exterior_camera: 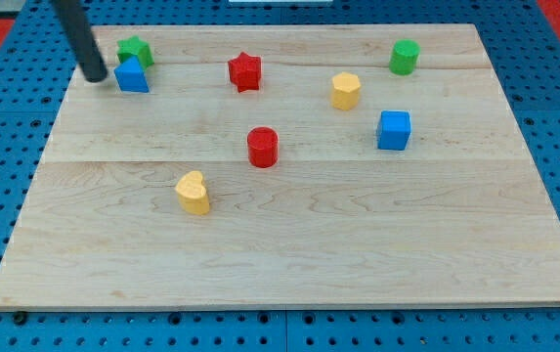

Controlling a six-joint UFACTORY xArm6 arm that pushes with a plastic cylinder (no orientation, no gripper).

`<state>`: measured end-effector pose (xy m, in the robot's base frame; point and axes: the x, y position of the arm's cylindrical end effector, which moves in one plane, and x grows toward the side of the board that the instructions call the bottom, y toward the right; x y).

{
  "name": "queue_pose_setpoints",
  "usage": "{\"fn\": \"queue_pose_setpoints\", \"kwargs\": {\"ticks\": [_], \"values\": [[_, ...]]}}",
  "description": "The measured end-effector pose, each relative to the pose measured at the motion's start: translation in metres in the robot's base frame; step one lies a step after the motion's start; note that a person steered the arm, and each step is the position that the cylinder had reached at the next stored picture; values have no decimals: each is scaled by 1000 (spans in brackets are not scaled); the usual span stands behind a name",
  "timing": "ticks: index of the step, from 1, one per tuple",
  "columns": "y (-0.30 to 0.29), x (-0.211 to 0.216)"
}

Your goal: Move the blue triangle to the top of the red star

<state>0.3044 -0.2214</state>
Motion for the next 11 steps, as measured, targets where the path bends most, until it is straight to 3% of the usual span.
{"fn": "queue_pose_setpoints", "kwargs": {"ticks": [1,2,3,7,10,11], "values": [[59,11],[59,11],[61,39],[105,-60],[150,-50],[189,-50]]}}
